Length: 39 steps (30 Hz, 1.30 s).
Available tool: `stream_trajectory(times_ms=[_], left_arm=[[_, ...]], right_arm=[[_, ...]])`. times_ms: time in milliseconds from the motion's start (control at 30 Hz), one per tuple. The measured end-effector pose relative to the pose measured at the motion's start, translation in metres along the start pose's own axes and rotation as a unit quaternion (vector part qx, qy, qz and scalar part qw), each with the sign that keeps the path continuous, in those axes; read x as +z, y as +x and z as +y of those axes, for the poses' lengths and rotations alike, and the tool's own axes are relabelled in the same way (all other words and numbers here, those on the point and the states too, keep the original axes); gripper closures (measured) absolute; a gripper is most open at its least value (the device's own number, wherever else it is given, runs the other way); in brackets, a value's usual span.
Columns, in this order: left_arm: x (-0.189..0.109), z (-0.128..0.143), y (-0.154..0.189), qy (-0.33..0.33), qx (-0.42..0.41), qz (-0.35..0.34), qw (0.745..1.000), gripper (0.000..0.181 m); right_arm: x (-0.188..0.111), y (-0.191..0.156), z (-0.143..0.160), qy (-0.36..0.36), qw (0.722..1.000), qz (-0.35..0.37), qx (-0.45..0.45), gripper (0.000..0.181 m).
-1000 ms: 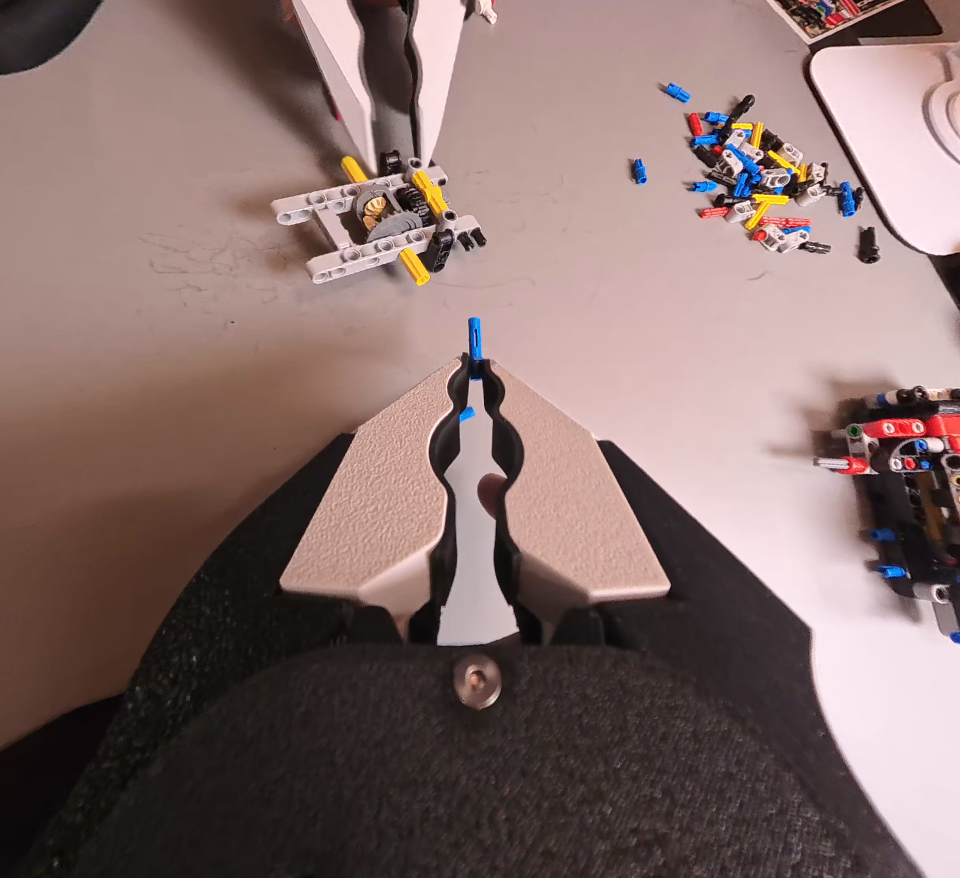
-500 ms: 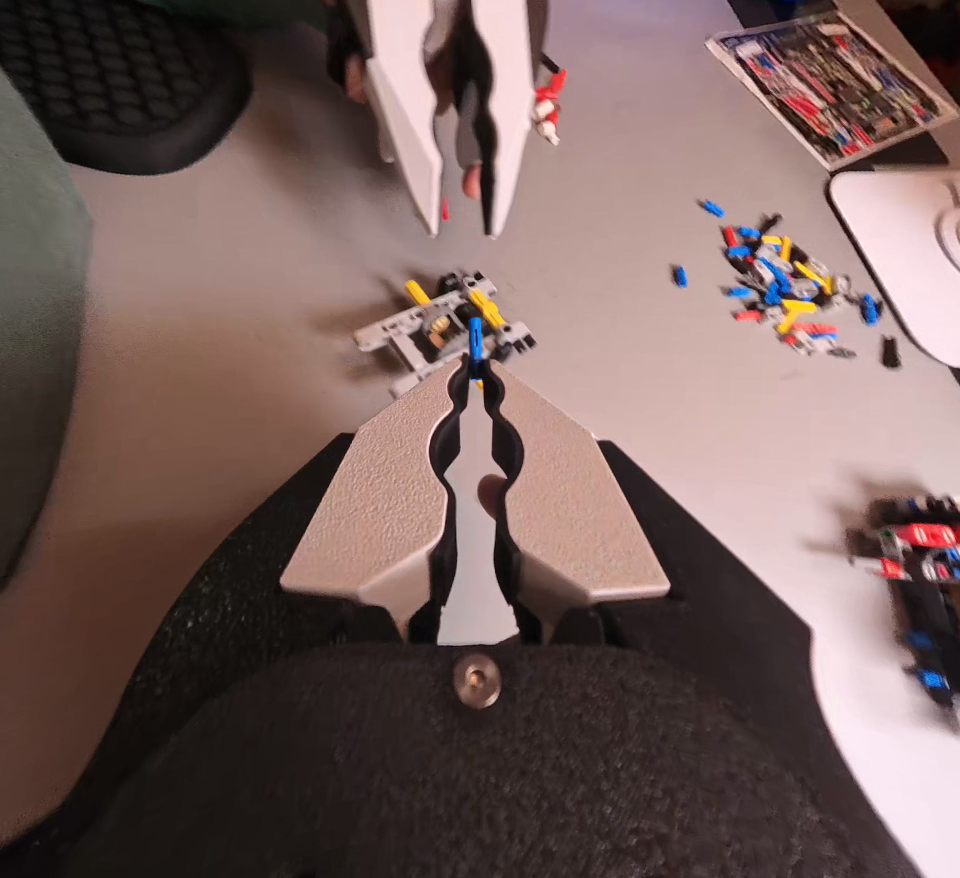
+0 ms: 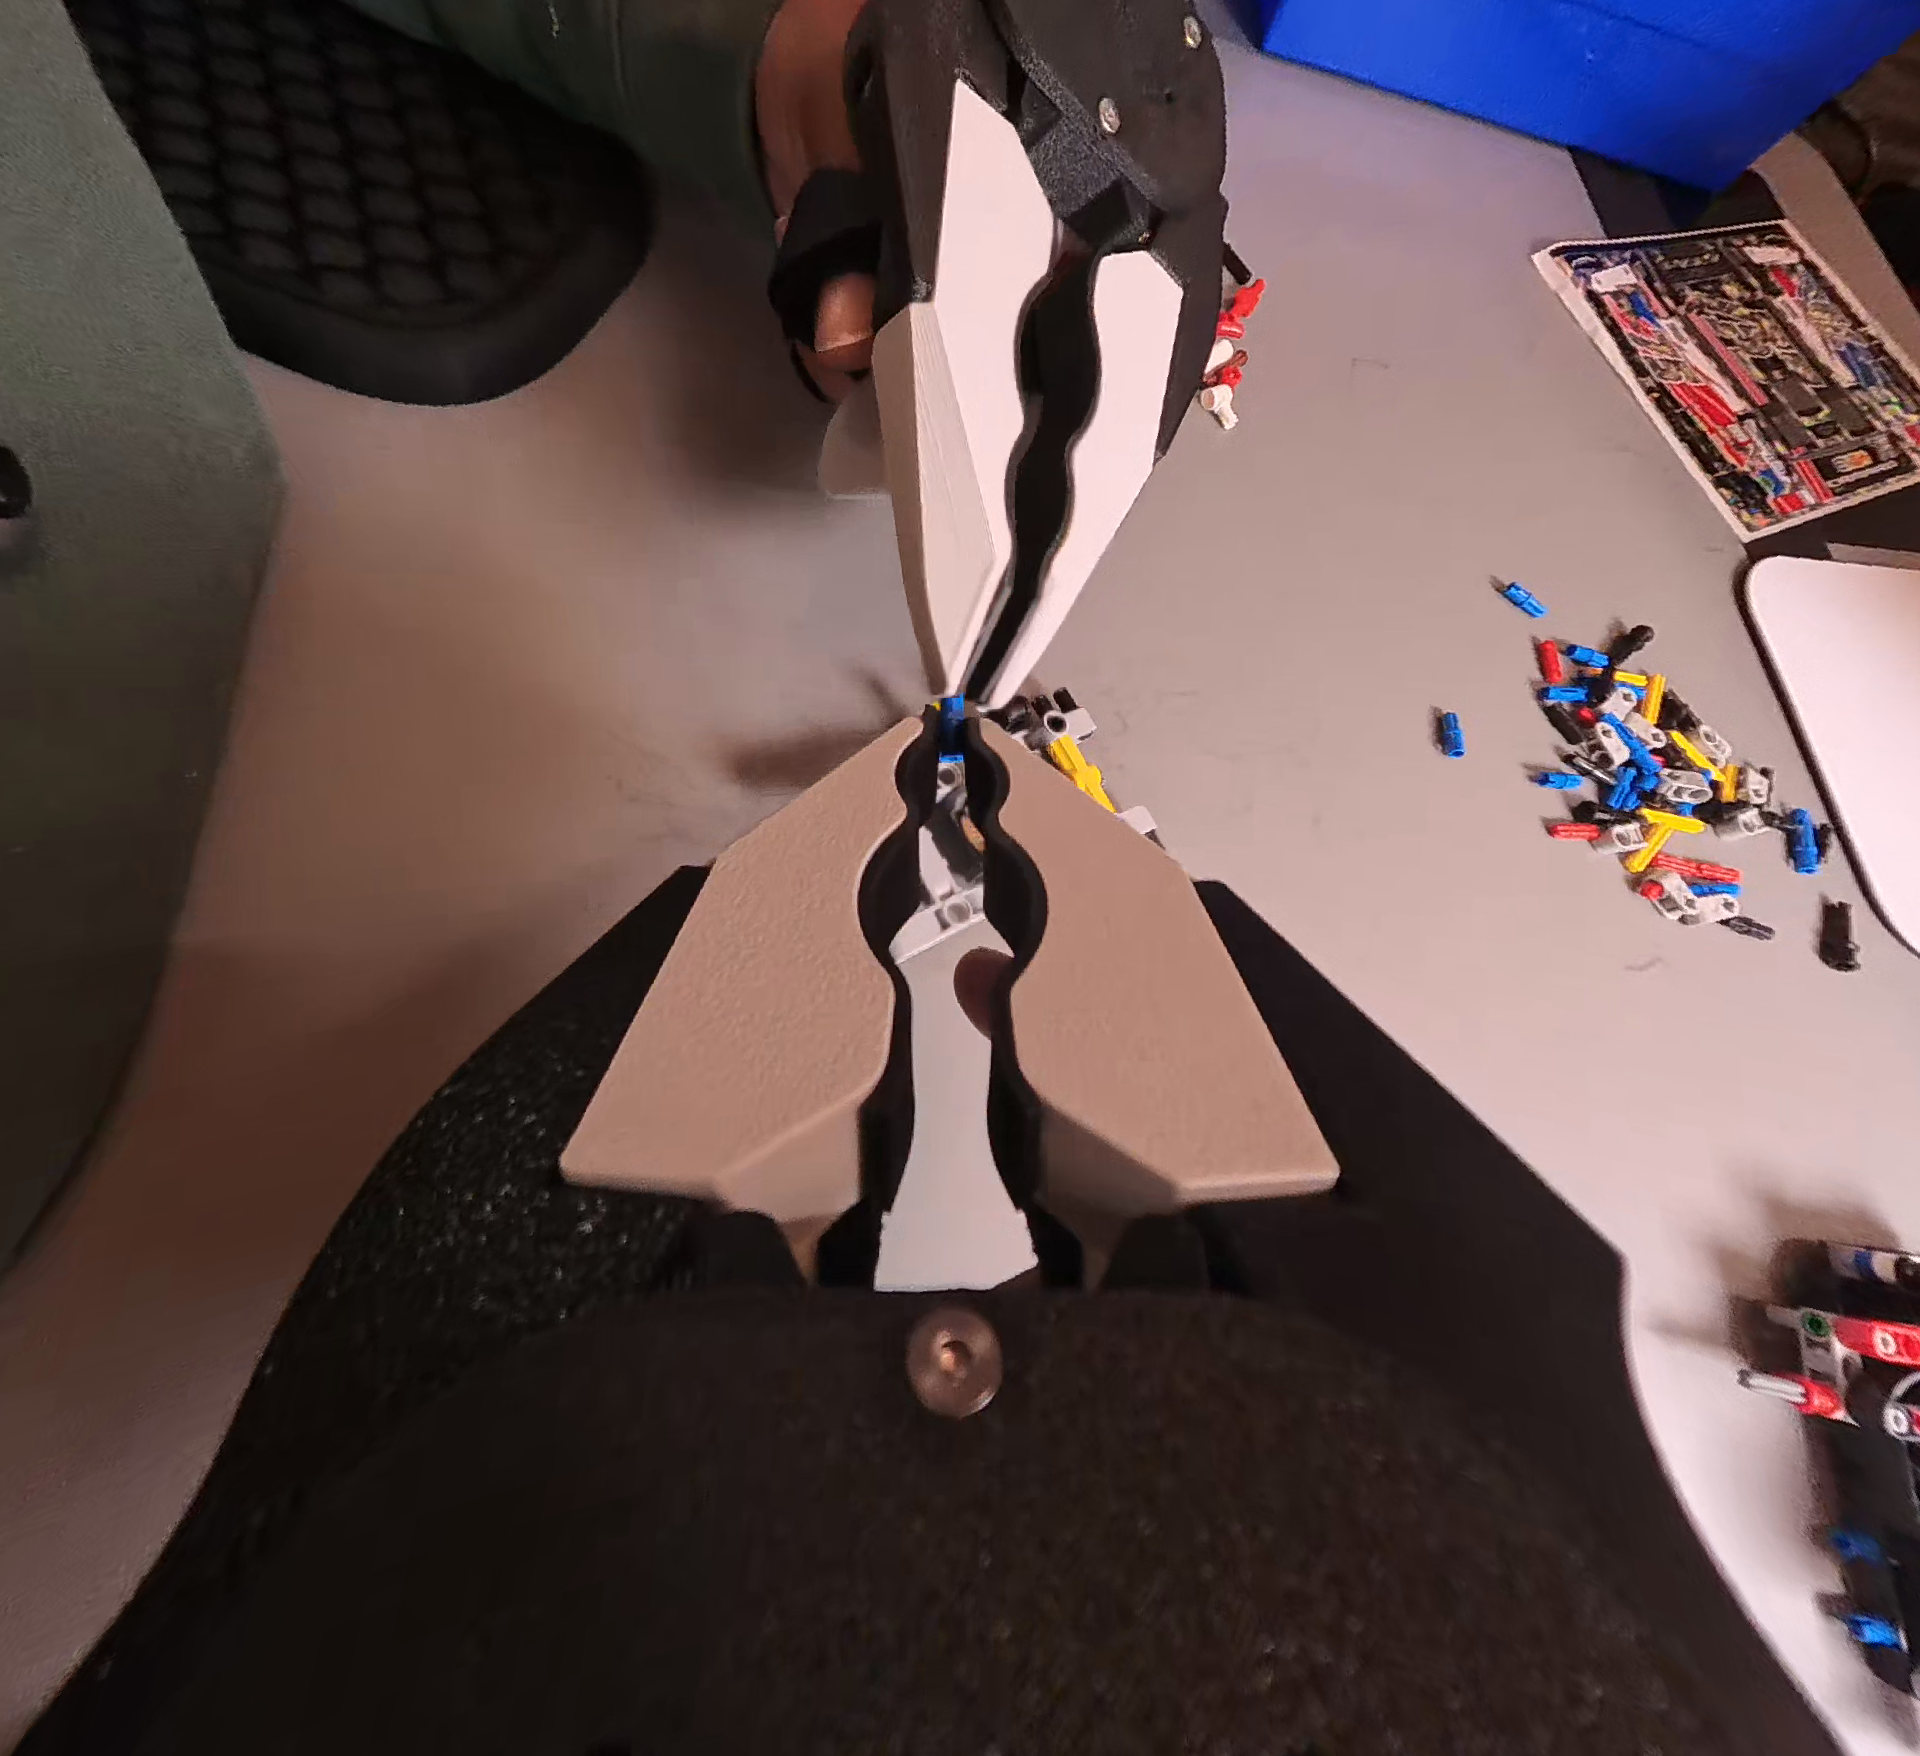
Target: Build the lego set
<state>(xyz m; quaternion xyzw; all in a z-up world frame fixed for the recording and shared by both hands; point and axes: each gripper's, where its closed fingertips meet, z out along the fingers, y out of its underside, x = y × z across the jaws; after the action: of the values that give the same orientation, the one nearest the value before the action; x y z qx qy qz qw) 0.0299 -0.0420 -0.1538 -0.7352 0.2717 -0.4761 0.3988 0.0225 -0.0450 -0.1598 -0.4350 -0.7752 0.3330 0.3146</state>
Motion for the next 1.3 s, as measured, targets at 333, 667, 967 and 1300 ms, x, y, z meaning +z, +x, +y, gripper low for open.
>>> stream_trajectory(times_ms=[333,667,967,1300], left_arm=[[-0.01,-0.004,-0.01,0.02,0.005,-0.027,0.999,0.168],[-0.003,0.004,-0.006,-0.002,0.037,-0.026,0.999,0.178],[-0.017,-0.023,0.013,0.095,0.037,0.041,0.994,0.179],[-0.017,-0.027,0.016,0.108,0.035,0.048,0.992,0.179]], right_arm=[[-0.002,0.007,0.004,-0.002,1.0,0.013,0.012,0.179],[0.001,0.004,0.002,0.005,1.0,0.004,0.013,0.179],[-0.018,0.005,-0.032,0.159,0.984,-0.011,0.082,0.166],[-0.016,0.009,-0.033,0.171,0.982,0.005,0.083,0.177]])
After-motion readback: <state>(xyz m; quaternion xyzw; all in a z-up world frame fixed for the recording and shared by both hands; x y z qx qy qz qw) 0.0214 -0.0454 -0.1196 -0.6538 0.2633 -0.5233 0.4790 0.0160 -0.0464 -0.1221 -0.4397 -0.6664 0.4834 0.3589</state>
